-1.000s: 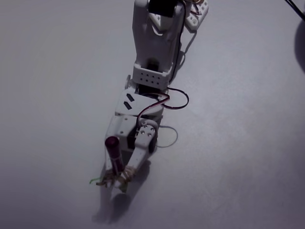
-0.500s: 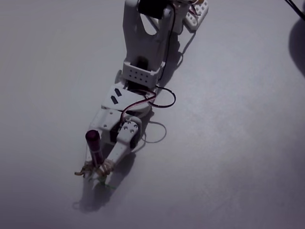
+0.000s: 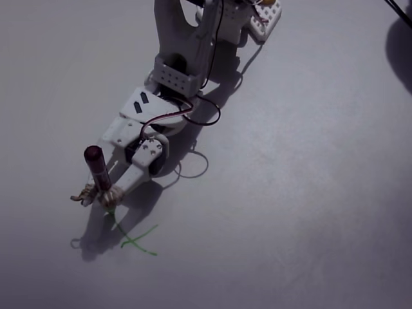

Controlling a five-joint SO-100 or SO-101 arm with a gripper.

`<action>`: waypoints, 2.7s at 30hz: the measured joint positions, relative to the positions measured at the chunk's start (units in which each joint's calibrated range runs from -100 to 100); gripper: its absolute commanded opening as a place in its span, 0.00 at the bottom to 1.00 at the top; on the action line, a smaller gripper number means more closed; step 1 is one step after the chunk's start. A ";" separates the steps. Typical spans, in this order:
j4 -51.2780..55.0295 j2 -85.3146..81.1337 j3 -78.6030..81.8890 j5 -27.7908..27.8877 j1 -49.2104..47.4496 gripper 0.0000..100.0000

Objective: Draw the capital letter X with the green marker.

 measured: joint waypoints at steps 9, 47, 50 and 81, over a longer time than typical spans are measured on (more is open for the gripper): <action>14.15 -11.89 -3.50 -8.89 -11.54 0.01; 110.14 -107.27 43.57 -51.82 -49.58 0.01; 109.91 -110.09 45.84 -51.62 -48.11 0.01; 114.89 -117.19 49.17 -46.06 -33.61 0.01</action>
